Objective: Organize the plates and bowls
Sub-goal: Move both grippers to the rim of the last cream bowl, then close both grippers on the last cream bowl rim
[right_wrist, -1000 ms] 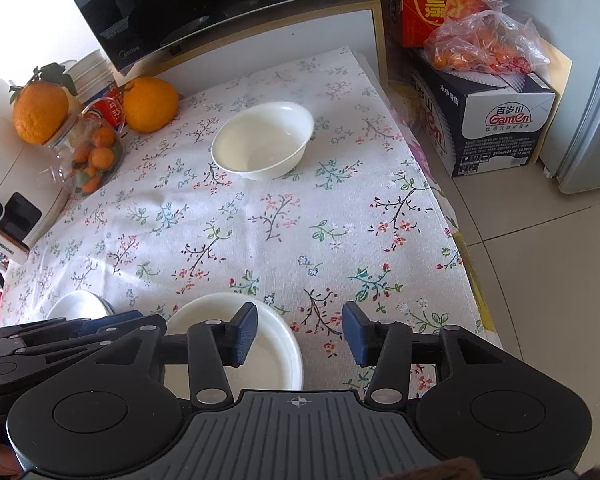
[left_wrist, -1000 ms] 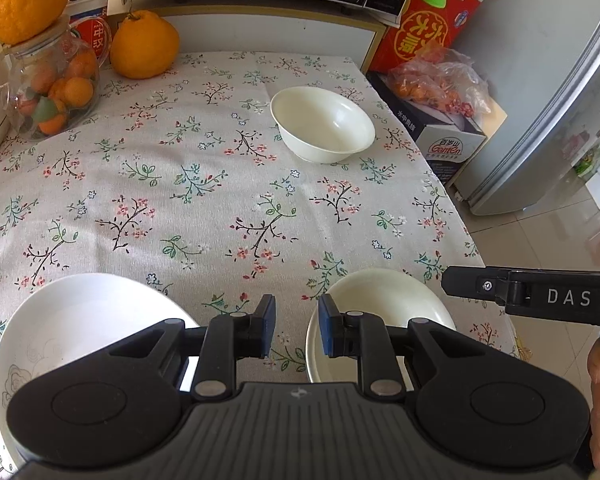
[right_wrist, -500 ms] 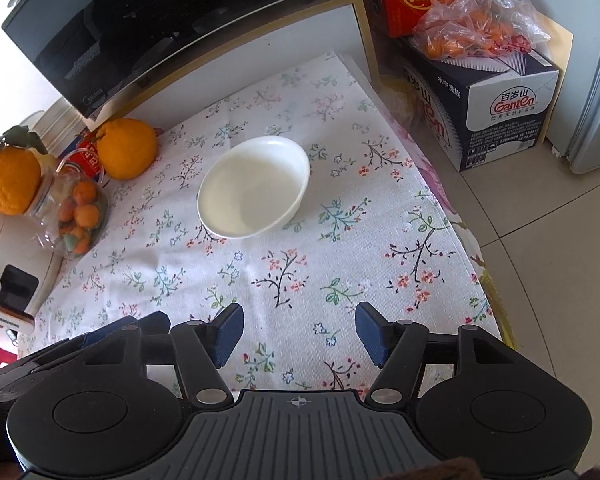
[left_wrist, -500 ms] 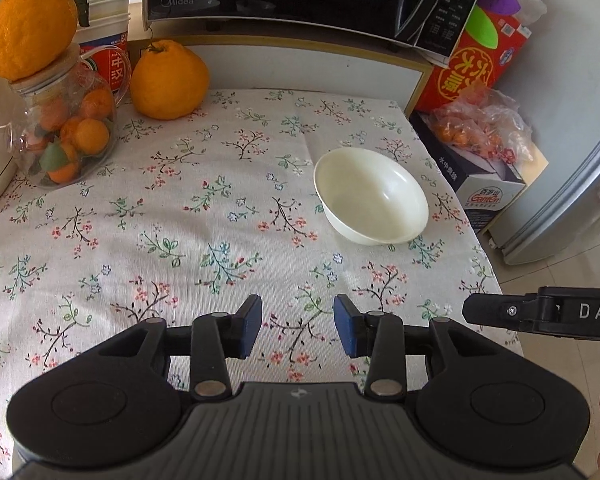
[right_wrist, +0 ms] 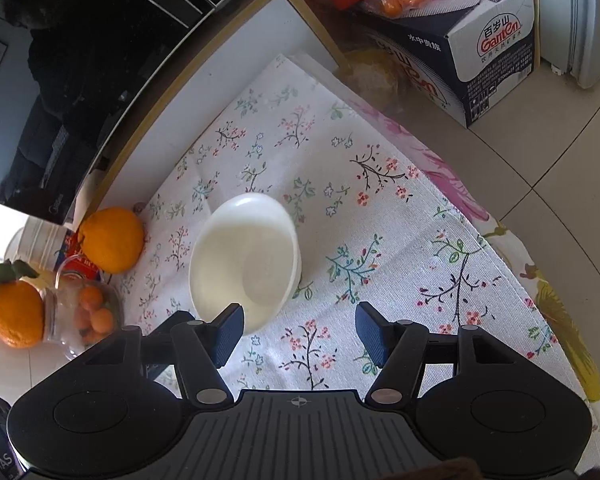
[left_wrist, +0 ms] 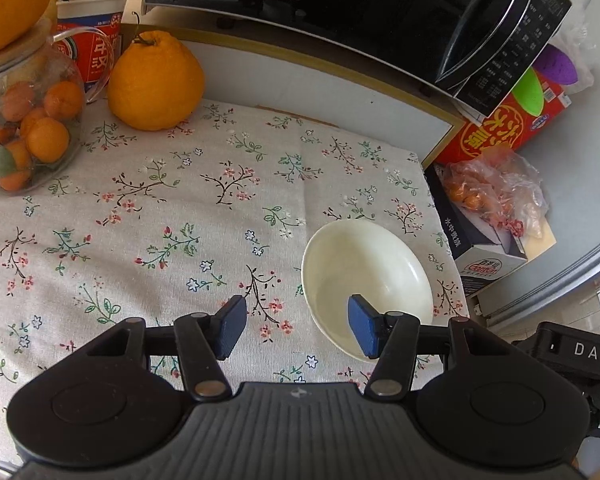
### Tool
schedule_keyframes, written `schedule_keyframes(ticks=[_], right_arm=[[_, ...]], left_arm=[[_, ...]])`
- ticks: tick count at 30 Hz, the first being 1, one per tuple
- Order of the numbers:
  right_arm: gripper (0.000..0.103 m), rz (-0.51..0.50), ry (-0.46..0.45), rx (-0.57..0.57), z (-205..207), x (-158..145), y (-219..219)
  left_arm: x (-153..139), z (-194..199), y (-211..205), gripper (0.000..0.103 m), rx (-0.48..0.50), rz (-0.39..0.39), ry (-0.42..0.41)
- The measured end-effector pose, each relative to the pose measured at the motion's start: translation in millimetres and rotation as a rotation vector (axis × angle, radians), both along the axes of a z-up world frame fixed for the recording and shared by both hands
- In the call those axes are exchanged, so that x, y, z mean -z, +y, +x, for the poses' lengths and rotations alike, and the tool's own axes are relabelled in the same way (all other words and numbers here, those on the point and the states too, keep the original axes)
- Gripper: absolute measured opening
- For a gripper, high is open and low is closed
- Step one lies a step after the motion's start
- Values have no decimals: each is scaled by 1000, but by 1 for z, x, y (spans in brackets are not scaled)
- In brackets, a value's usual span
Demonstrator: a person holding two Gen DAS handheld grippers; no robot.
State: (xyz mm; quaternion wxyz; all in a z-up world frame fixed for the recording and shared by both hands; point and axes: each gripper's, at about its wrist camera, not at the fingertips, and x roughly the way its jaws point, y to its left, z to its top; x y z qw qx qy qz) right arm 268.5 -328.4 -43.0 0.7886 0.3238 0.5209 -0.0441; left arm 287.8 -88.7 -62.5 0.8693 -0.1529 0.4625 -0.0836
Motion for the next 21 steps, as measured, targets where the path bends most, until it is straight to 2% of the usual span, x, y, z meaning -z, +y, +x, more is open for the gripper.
schedule_keyframes(ticks=[8,14,16,17,18,19,21], right_arm=[[42,7,10,6,14,15,10],[29,-9,31,13,21,29,15],[21,-11,39,16,23,33,17],[18,-9,39,13,23,33,19],[10,-11,35,4,23,32,21],[10,-18,27,-6,23,30,24],[11,-18,11,-27,21,27,29]], left_arm=[[13,13,2,37,-15,-49,9],[22,22,-3,35,6,-28,9],[27,23,-4,33,12,-30,17],[28,23,-4,29,18,-29,22],[29,24,-5,17,29,-29,23],[28,23,-6,10,37,-28,21],[22,19,-6,8,16,-9,-4]])
